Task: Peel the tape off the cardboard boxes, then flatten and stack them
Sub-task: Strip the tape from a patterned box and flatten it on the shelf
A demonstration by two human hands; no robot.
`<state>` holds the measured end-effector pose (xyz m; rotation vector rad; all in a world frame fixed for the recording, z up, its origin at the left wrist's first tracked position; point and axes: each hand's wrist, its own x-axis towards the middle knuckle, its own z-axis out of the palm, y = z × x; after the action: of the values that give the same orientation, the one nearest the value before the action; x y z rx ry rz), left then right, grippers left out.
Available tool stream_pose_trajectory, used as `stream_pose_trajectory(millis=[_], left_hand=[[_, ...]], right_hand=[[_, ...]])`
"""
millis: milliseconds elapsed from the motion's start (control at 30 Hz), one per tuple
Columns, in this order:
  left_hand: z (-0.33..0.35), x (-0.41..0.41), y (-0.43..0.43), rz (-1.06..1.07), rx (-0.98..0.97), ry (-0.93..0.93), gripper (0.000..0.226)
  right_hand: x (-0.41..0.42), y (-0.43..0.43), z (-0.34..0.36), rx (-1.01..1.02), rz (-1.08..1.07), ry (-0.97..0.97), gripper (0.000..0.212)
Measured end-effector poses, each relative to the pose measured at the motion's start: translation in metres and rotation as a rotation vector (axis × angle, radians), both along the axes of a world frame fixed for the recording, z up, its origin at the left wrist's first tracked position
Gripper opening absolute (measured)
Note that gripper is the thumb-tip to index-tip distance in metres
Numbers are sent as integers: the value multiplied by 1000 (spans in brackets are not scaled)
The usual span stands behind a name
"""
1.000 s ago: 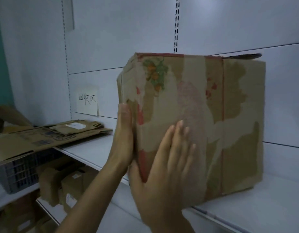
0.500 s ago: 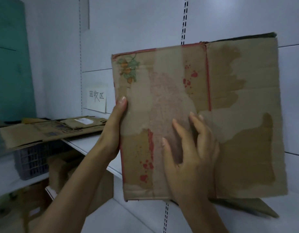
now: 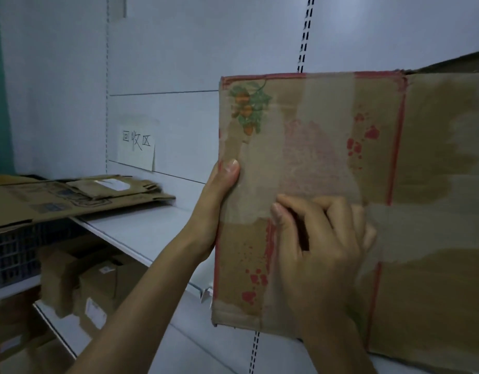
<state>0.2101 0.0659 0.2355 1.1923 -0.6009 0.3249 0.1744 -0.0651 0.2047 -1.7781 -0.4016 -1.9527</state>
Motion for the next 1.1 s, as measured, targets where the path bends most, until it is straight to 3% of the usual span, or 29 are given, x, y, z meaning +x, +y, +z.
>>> stream_pose_trajectory(millis=[167, 300, 433, 533, 700, 833, 1000, 1100], left_hand=[[3, 27, 3, -107, 126, 13, 42], [-3, 51, -2, -151, 145, 86, 48], [-9, 64, -13, -103, 143, 54, 65], [-10, 70, -13, -119, 127, 14, 68], [-12, 75, -13, -128, 105, -15, 70], [-14, 78, -12, -147, 96, -45, 69], [-14, 79, -11, -164, 94, -60, 74], [-14, 82, -11, -151, 100, -65, 75]], right_hand=[[4, -27, -3, -321, -127, 73, 17], [14, -43, -14, -587, -431, 69, 9], [22, -40, -19, -610, -668, 47, 32], [25, -31, -17, -613, -748, 42, 37], [23, -24, -12, -624, -788, 109, 42], [20, -22, 15, -674, -689, 156, 34], [22, -28, 76, -967, -765, 331, 76], [25, -25, 103, -1009, -847, 416, 97]])
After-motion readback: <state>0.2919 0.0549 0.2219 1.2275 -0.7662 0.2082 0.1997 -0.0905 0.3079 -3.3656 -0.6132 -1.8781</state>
